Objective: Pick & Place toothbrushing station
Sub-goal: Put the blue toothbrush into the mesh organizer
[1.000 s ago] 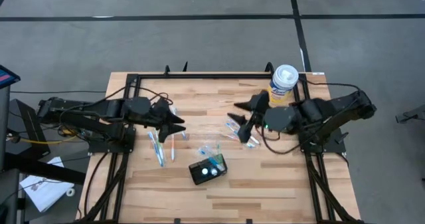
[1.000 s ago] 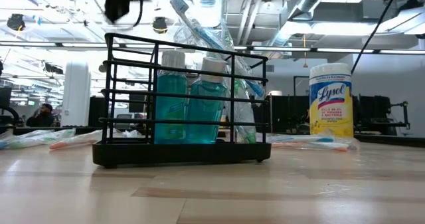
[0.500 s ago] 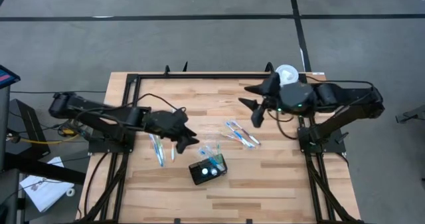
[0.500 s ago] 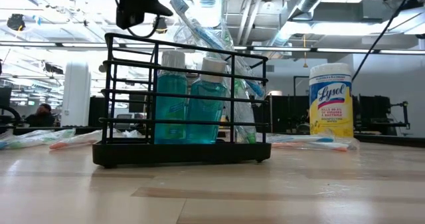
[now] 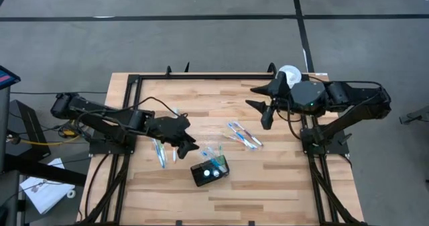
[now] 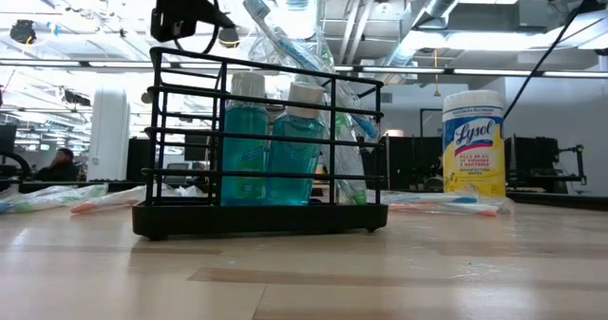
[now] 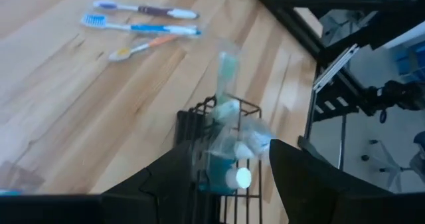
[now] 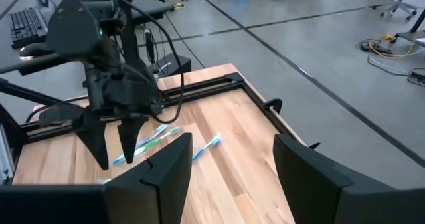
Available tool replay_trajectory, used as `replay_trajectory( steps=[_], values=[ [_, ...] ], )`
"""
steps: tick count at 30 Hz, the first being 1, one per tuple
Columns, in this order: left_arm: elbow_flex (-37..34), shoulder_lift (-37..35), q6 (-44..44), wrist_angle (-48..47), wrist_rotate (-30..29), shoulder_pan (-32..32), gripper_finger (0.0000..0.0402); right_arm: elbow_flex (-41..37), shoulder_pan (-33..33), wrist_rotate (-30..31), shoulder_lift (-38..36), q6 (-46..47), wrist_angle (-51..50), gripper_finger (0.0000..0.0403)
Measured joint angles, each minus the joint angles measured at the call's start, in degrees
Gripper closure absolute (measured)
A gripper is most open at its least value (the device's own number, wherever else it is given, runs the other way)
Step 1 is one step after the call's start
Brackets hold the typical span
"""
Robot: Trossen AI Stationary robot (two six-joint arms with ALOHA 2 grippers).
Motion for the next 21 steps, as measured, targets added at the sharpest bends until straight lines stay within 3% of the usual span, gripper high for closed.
replay_trajectory(
  steps=[21],
  values=[
    [-0.57,2.36,-1.28,5.1,3.58,0.39,0.0201,-0.02,0.24,-1.1,0.31,0.18,-0.19,0.0208]
  ],
)
